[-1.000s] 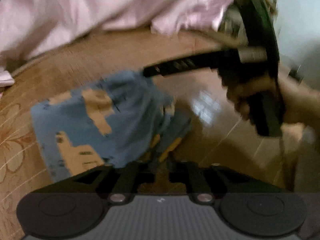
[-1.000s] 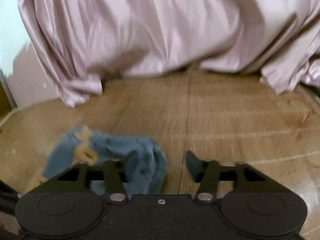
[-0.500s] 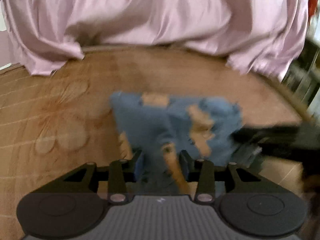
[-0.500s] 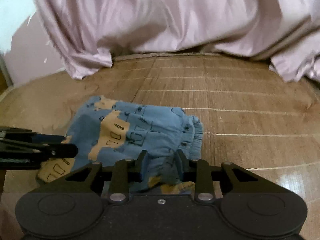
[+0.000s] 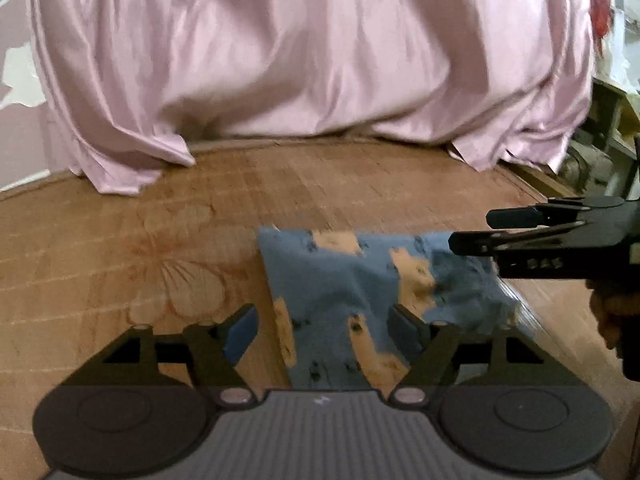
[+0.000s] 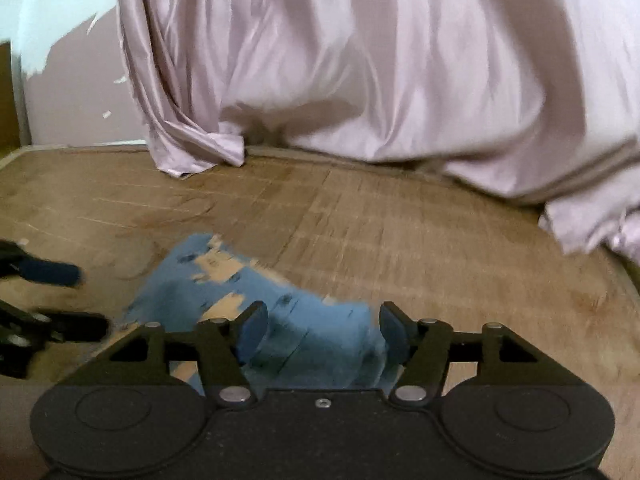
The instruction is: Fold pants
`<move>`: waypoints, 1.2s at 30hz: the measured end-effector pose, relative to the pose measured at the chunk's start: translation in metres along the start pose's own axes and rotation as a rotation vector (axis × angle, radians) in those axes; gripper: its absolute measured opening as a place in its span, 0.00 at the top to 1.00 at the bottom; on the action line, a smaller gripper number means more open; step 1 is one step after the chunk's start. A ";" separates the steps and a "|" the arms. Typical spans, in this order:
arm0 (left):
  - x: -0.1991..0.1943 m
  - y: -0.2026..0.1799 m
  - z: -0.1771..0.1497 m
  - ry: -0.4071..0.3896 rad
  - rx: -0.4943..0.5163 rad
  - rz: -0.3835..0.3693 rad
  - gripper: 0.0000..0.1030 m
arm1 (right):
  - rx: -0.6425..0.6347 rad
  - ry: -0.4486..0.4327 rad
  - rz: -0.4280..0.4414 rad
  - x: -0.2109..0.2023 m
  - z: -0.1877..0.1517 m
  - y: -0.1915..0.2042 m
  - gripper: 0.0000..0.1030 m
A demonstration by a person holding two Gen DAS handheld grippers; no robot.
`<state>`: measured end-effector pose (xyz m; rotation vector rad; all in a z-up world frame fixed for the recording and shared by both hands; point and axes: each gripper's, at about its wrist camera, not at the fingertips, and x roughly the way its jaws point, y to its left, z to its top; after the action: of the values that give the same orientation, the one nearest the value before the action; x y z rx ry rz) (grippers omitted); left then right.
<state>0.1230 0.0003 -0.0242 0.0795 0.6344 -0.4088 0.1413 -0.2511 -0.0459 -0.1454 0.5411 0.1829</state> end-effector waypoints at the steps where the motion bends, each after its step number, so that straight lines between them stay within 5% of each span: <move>1: 0.004 0.001 0.004 0.011 -0.012 0.027 0.25 | -0.023 -0.001 -0.026 0.007 0.001 0.000 0.37; 4: 0.020 0.004 0.010 0.055 -0.050 0.105 0.26 | -0.053 0.044 -0.097 0.029 -0.005 -0.002 0.35; 8: 0.046 -0.007 0.007 0.165 0.044 0.245 0.26 | -0.050 0.079 -0.168 0.043 -0.018 -0.001 0.18; 15: 0.032 -0.001 0.012 0.178 -0.042 0.253 0.26 | 0.009 -0.021 -0.169 0.010 -0.018 -0.006 0.10; 22: 0.019 -0.015 0.016 0.166 -0.069 0.202 0.22 | 0.016 0.045 -0.126 -0.006 -0.017 0.006 0.10; 27: 0.026 -0.025 0.001 0.198 0.002 0.241 0.20 | -0.026 0.127 -0.136 -0.004 -0.028 0.014 0.10; 36: 0.024 -0.012 -0.007 0.200 -0.048 0.242 0.13 | -0.025 0.184 -0.154 0.003 -0.037 0.011 0.08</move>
<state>0.1317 -0.0180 -0.0434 0.1516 0.8213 -0.1518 0.1233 -0.2469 -0.0798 -0.2287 0.7082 0.0256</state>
